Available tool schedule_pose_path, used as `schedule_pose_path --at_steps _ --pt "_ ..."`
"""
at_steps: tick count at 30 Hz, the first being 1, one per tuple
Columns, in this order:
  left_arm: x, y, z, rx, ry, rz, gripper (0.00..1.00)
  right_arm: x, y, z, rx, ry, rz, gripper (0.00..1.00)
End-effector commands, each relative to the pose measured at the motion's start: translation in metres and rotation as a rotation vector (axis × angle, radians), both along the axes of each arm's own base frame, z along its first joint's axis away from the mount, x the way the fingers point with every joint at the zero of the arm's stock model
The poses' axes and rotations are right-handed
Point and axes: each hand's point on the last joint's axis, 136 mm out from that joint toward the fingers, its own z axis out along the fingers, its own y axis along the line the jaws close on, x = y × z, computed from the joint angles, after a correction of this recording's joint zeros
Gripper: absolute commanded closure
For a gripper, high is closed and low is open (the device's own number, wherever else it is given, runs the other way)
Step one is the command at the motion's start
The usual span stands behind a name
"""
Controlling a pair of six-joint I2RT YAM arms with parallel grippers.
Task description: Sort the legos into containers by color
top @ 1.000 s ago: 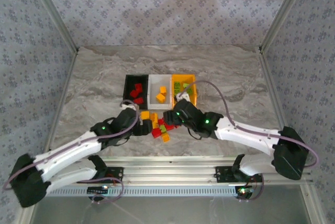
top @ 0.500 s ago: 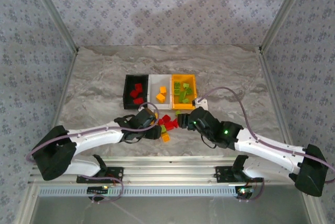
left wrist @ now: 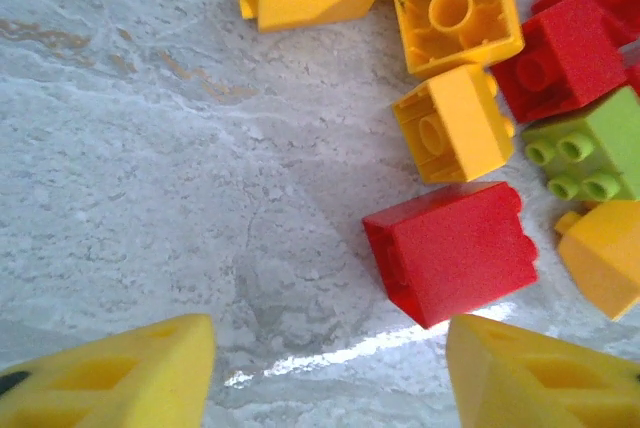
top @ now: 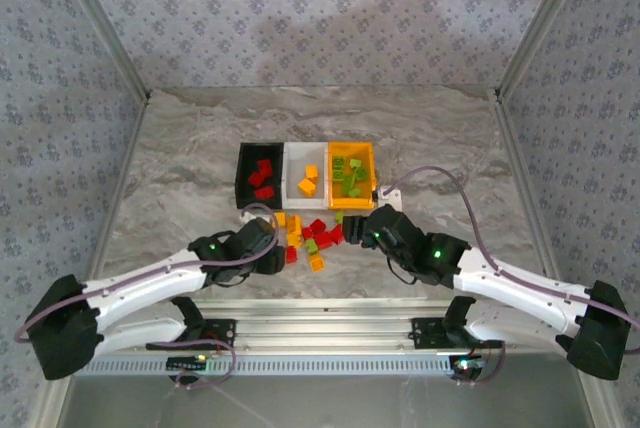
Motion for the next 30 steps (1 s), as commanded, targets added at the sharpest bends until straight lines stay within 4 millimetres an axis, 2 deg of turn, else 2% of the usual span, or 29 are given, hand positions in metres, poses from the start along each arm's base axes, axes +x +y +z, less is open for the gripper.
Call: schedule_pose_path --at_steps 1,3,5,9,13,19,22,26,28,30 --pt "0.000 -0.013 0.015 -0.046 -0.004 -0.036 0.28 0.002 -0.007 -0.001 -0.002 -0.010 -0.033 0.18" --pt "0.004 -0.030 0.020 -0.083 -0.017 -0.071 0.19 0.002 -0.008 0.000 -0.005 -0.010 -0.035 0.18" --pt "0.009 -0.040 0.016 -0.073 -0.014 -0.092 0.16 0.002 -0.009 -0.001 -0.006 -0.009 -0.037 0.18" --pt "0.020 -0.057 -0.001 -0.031 0.005 -0.117 0.16 0.000 -0.013 0.000 -0.001 -0.008 -0.042 0.18" --pt "0.025 -0.064 -0.014 -0.006 0.017 -0.121 0.19 -0.003 -0.018 0.003 0.009 -0.012 -0.051 0.18" --pt "0.020 -0.049 -0.033 0.055 0.048 -0.093 0.38 -0.004 -0.021 0.004 0.015 -0.018 -0.058 0.18" --pt "0.015 -0.042 -0.035 0.058 0.060 -0.081 0.47 -0.003 -0.021 0.005 0.016 -0.021 -0.061 0.18" --pt "0.010 -0.032 -0.023 0.037 0.046 -0.057 0.56 -0.003 -0.021 0.005 0.019 -0.024 -0.064 0.18" --pt "0.008 -0.024 -0.011 0.026 0.028 -0.042 0.57 -0.003 -0.022 0.005 0.020 -0.023 -0.067 0.18" --pt "0.009 -0.015 0.009 0.014 -0.014 -0.019 0.58 -0.003 -0.022 0.006 0.026 -0.024 -0.065 0.18"
